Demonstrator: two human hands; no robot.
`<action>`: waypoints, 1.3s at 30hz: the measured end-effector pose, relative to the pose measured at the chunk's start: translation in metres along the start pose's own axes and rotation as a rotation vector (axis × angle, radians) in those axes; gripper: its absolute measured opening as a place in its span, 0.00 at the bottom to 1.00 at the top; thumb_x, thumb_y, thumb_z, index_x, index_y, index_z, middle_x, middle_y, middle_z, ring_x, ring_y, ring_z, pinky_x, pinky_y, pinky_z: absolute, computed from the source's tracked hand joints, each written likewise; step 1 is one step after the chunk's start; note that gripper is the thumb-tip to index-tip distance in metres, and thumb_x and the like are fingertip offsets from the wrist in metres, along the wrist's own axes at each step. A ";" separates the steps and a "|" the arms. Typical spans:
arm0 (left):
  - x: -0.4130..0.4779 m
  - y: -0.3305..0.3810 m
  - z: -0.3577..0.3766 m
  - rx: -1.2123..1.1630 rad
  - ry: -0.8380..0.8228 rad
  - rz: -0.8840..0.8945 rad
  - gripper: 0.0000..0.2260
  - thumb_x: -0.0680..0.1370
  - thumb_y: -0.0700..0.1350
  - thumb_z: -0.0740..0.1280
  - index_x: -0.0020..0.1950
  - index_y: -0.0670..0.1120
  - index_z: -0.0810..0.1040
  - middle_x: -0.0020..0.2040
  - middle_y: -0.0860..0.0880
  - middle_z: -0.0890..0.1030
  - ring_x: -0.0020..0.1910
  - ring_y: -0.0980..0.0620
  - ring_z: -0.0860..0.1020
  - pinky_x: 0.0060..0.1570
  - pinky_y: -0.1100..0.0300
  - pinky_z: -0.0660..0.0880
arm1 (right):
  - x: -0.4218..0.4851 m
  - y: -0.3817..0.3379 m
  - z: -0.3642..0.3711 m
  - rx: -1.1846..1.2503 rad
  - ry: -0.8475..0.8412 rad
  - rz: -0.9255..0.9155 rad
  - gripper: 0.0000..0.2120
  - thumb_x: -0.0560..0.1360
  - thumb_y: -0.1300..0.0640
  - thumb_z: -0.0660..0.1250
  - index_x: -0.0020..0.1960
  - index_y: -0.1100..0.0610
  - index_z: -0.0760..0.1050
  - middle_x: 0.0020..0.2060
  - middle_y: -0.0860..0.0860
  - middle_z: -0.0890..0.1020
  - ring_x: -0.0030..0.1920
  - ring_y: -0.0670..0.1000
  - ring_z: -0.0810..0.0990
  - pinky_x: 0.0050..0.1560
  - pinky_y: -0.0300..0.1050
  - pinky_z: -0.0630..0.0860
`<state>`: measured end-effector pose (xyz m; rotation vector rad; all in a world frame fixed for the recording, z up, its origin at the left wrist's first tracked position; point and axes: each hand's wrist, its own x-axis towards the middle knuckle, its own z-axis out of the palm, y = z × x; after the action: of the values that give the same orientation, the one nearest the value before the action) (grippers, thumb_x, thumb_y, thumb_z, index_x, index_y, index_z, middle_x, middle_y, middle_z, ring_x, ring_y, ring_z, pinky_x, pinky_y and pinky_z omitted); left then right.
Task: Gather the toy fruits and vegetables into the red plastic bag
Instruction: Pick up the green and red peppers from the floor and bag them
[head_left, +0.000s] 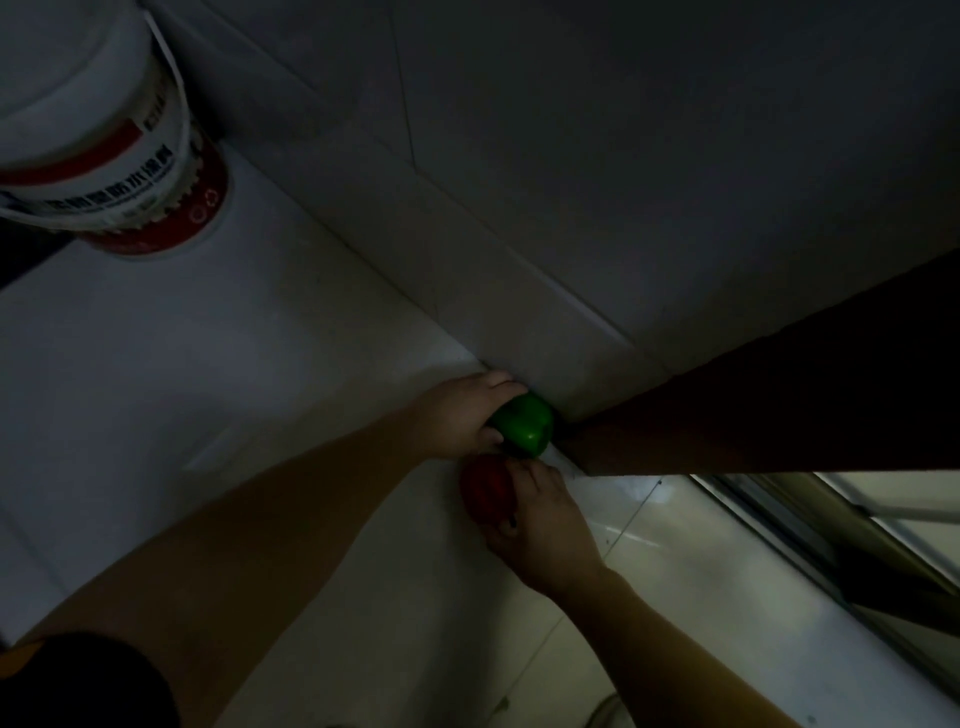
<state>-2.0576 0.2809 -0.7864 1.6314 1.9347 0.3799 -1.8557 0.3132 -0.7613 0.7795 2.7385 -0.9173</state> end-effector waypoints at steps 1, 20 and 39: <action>-0.002 0.001 -0.002 -0.003 0.002 -0.011 0.33 0.72 0.49 0.72 0.75 0.47 0.64 0.72 0.48 0.67 0.67 0.47 0.70 0.64 0.53 0.70 | -0.003 -0.002 -0.003 0.010 0.000 0.001 0.33 0.69 0.42 0.69 0.70 0.54 0.66 0.61 0.52 0.73 0.60 0.52 0.71 0.59 0.41 0.69; -0.149 0.132 -0.222 -0.159 0.305 -0.160 0.28 0.76 0.52 0.71 0.73 0.48 0.67 0.65 0.49 0.71 0.60 0.52 0.72 0.58 0.53 0.75 | -0.088 -0.175 -0.226 0.035 0.052 -0.137 0.36 0.67 0.46 0.74 0.70 0.55 0.67 0.59 0.51 0.74 0.58 0.50 0.71 0.56 0.38 0.67; -0.322 0.354 -0.554 -0.126 0.645 -0.448 0.28 0.72 0.49 0.74 0.70 0.44 0.71 0.61 0.45 0.71 0.60 0.46 0.71 0.59 0.48 0.71 | -0.191 -0.433 -0.547 0.003 0.152 -0.293 0.35 0.66 0.46 0.73 0.69 0.54 0.67 0.55 0.48 0.73 0.55 0.47 0.70 0.53 0.39 0.69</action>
<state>-2.0709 0.1259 -0.0708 1.0097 2.5991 0.8977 -1.9058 0.2645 -0.0413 0.4720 3.0429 -0.9486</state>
